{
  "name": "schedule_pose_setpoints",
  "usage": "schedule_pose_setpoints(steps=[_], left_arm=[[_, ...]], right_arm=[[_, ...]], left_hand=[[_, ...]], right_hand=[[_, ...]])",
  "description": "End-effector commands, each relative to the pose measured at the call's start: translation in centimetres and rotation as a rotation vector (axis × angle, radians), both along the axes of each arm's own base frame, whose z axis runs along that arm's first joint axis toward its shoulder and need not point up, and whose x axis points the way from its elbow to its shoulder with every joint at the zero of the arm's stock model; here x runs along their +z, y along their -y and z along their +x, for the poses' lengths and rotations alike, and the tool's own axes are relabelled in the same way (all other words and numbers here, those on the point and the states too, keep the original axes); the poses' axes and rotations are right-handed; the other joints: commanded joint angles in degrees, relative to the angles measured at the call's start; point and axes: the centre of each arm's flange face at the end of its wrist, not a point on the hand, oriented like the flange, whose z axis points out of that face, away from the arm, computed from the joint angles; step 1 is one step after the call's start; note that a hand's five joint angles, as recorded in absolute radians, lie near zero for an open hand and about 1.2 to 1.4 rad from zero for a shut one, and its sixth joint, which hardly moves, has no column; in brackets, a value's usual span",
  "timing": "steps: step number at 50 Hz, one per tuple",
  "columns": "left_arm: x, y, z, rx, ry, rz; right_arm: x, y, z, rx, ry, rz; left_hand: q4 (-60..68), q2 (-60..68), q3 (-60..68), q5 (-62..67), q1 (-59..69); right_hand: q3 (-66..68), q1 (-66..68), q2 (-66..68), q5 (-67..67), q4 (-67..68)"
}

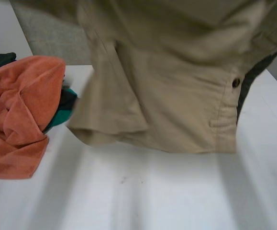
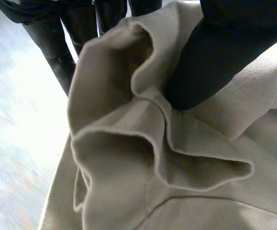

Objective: Fold the laundry.

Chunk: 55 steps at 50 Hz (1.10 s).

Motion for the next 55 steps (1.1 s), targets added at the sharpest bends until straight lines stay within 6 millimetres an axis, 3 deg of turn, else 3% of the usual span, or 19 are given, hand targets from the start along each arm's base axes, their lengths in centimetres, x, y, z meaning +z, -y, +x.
schedule_pose_setpoints(steps=[1, 4, 11, 12, 15, 16, 20, 21, 24, 25, 26, 27, 28, 29, 34, 40, 44, 52, 55], left_arm=[[1.6, 1.0, 0.1, 0.030, -0.035, -0.043], [-0.3, 3.0, -1.4, 0.025, 0.011, 0.013], [-8.5, 9.7, -5.2, 0.035, 0.165, 0.218], [-10.7, 11.8, -5.5, 0.048, 0.199, 0.263], [-13.3, 15.0, -5.4, 0.070, 0.228, 0.306], [-14.8, 17.1, -5.5, 0.077, 0.229, 0.311], [-16.7, 21.6, -6.8, 0.087, 0.188, 0.236], [-16.7, 22.5, -7.1, 0.092, 0.171, 0.204], [-15.7, 25.0, -7.6, 0.112, 0.110, 0.096], [-15.5, 25.5, -7.7, 0.115, 0.097, 0.077], [-15.4, 25.8, -7.9, 0.116, 0.085, 0.059], [-15.3, 26.3, -8.1, 0.118, 0.074, 0.042], [-15.4, 26.5, -8.3, 0.116, 0.071, 0.039], [-15.5, 26.6, -8.3, 0.115, 0.069, 0.038], [-17.4, 26.1, -8.4, 0.102, 0.088, 0.101], [-18.3, 23.7, -7.0, 0.105, 0.125, 0.178], [-19.9, 21.0, -6.0, 0.095, 0.177, 0.259], [-23.2, 12.1, -3.4, 0.039, 0.297, 0.439], [-24.4, 10.1, -3.4, 0.013, 0.325, 0.472]], right_arm=[[0.5, -0.2, -0.1, -0.006, 0.021, -0.009], [-1.2, 1.8, 0.3, -0.012, 0.010, 0.062], [-7.1, 7.2, 2.4, 0.009, -0.025, 0.276], [-8.1, 7.9, 2.9, 0.015, -0.031, 0.305], [-10.8, 9.8, 4.7, 0.023, -0.043, 0.366], [-11.3, 10.5, 5.1, 0.013, -0.040, 0.364], [-13.8, 14.6, 6.9, -0.089, -0.009, 0.310], [-14.4, 16.4, 7.2, -0.142, 0.024, 0.259], [-14.9, 18.8, 7.7, -0.193, 0.093, 0.157], [-15.2, 19.8, 8.2, -0.189, 0.125, 0.093], [-15.3, 20.1, 8.5, -0.182, 0.139, 0.065], [-15.3, 20.4, 8.7, -0.175, 0.154, 0.038], [-15.5, 20.5, 9.0, -0.168, 0.158, 0.029], [-16.0, 20.6, 9.4, -0.145, 0.151, 0.030], [-17.5, 19.6, 9.9, -0.084, 0.094, 0.104], [-18.0, 15.9, 8.9, -0.012, 0.011, 0.230], [-20.3, 13.8, 7.8, -0.008, -0.051, 0.362], [-25.1, 8.4, 5.9, 0.046, -0.188, 0.636], [-27.3, 7.0, 5.0, 0.068, -0.236, 0.710]], left_hand=[[11.4, 11.5, 12.0, 13.0, 14.8], [11.4, 11.5, 12.0, 13.0, 14.8], [11.4, 11.5, 12.0, 13.0, 14.8], [11.4, 11.5, 12.0, 13.0, 14.8], [11.4, 11.5, 12.0, 13.0, 14.8], [11.4, 11.5, 12.0, 13.0, 14.8], [11.4, 11.5, 12.0, 13.0, 14.8], [11.4, 11.5, 12.0, 13.0, 14.8], [11.4, 11.5, 12.0, 13.0, 14.8], [6.4, 6.5, 7.0, 8.1, 9.8], [-8.3, -8.2, -7.7, -6.6, -4.9], [-49.7, -49.7, -49.2, -48.1, -46.3], [-58.6, -58.5, -58.0, -57.0, -55.2], [-55.3, -55.2, -54.7, -53.6, -51.9], [-58.6, -58.5, -58.0, -57.0, -55.2], [-58.6, -58.5, -58.0, -57.0, -55.2], [-58.6, -58.5, -58.0, -57.0, -55.2], [-54.7, -54.7, -54.2, -53.1, -51.3], [-54.5, -54.5, -54.0, -52.9, -51.1]], right_hand=[[11.9, 15.9, 12.6, 13.4, 11.3], [11.9, 15.9, 12.6, 13.4, 11.3], [11.9, 15.9, 12.6, 13.4, 11.3], [11.9, 15.9, 12.6, 13.4, 11.3], [11.9, 15.9, 12.6, 13.4, 11.3], [11.9, 15.9, 12.6, 13.4, 11.3], [11.9, 15.9, 12.6, 13.4, 11.3], [11.9, 15.9, 12.6, 13.4, 11.3], [11.9, 15.9, 12.6, 13.4, 11.3], [11.9, 15.9, 12.6, 13.4, 11.3], [-0.6, 3.4, 0.2, 1.0, -1.1], [-20.5, -16.5, -19.8, -18.9, -21.0], [-35.9, -31.9, -35.1, -34.3, -36.4], [-58.1, -54.1, -57.4, -56.6, -58.7], [-58.1, -54.1, -57.4, -56.6, -58.7], [-58.1, -54.1, -57.4, -56.6, -58.7], [-58.1, -54.1, -57.4, -56.6, -58.7], [-53.0, -49.0, -52.3, -51.4, -53.5], [-48.8, -44.8, -48.1, -47.2, -49.3]])
